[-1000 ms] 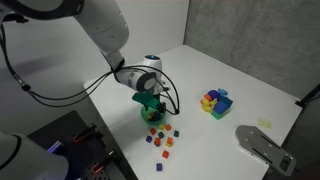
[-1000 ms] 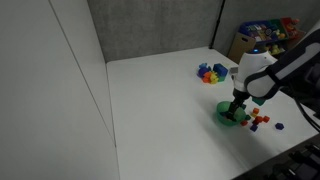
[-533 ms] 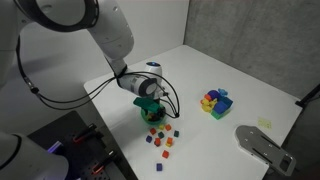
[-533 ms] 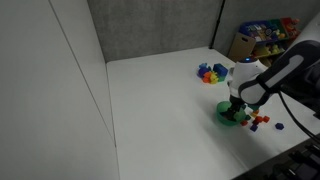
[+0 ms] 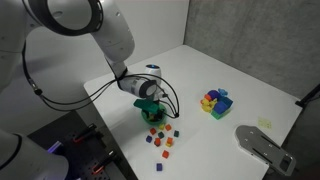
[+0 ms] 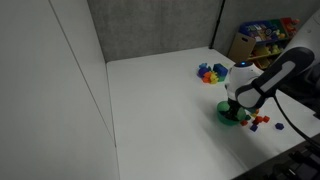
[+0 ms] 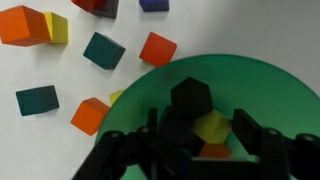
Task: Pick up three blocks from the green bowl and put them on the table
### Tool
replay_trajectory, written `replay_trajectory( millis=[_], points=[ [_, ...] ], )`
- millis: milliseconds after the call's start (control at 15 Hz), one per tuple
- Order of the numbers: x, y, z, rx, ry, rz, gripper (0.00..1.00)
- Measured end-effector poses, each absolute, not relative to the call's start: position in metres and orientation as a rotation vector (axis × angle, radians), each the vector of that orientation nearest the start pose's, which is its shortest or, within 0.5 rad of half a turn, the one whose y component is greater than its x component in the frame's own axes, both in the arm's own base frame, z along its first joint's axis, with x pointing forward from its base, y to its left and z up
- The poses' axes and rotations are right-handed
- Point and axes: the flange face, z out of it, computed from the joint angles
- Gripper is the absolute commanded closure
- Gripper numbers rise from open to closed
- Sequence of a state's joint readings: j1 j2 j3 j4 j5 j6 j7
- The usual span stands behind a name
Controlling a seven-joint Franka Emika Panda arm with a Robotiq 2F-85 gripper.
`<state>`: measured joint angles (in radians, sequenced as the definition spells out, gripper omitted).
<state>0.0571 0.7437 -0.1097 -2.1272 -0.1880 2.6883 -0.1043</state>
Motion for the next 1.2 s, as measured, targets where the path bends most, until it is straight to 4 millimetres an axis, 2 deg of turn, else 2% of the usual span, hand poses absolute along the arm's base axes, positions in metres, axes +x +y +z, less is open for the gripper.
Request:
replay_trajectory(
  millis=[133,467,600,800,1200],
  points=[
    [0.524,-0.026,0.041,-3.229,-0.414,0.32,0.69],
    [0.525,-0.023,0.043,-3.231,-0.421,0.328,0.69],
    [0.528,-0.022,0.049,-3.234,-0.42,0.333,0.69],
    [0.535,-0.022,0.071,-3.243,-0.411,0.33,0.69],
    [0.545,-0.031,0.129,-3.265,-0.361,0.337,0.69]
  ],
)
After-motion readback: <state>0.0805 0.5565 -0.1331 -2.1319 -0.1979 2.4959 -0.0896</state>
